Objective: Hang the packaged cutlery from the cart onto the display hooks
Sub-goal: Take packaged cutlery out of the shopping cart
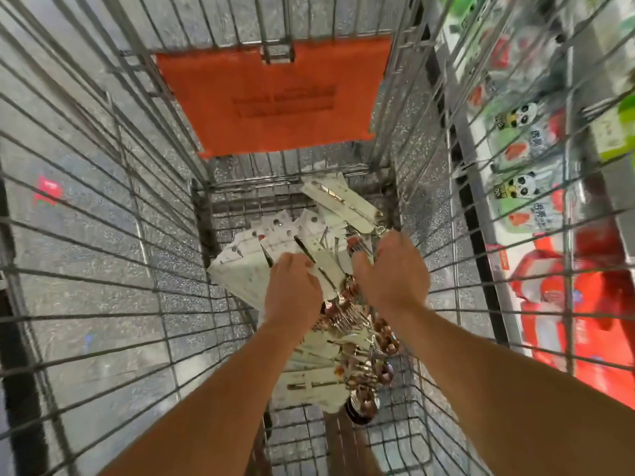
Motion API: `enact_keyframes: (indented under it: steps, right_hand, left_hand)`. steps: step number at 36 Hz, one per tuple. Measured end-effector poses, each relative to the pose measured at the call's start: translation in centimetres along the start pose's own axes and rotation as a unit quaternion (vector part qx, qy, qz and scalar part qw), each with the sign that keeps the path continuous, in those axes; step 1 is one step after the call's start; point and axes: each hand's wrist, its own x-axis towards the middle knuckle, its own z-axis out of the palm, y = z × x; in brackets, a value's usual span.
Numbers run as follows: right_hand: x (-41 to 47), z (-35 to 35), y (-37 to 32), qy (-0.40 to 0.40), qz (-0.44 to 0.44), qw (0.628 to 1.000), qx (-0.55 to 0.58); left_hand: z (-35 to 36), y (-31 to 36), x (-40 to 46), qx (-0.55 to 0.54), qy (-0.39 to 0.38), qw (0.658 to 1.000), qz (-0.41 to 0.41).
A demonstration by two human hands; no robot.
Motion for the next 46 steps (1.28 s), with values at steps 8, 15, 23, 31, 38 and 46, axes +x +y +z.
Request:
enact_keyframes:
  steps: [8,15,23,31,38,46]
  right_hand:
    - [6.9,1.2,-3.3,-0.136,-0.095,0.975,-0.149]
    - [9.8,3.0,-4.9,-0.194,-0.048,0.974,-0.11]
    - [9.2,2.0,-5.1,-0.132,-0.085,0.962,-0.224]
    - [7.8,2.4,-5.4,-0.111,-0.101,0.953,-0.264]
    - [7.4,3.8,-5.0,-0.126,-0.102,0.942,-0.294]
    - [7.2,3.9,-4.8,-0.134,-0.11,0.939,-0.296]
  left_hand:
    - [0.4,0.1,2.4,-0.033,0.029,0.999,-0.01]
    - [0.9,-0.9,2.8,-0.068,0.054,0.996,-0.015]
    - [0.6,-0.9,2.5,-0.061,0.05,0.997,-0.011]
    - [0.8,-1.0,2.5,-0.072,0.047,0.996,-0.021]
    - [1.6,-1.5,2.7,-0.066,0.046,0.997,-0.02]
    - [1.7,-1.5,2.6,-0.032,-0.005,0.999,-0.003]
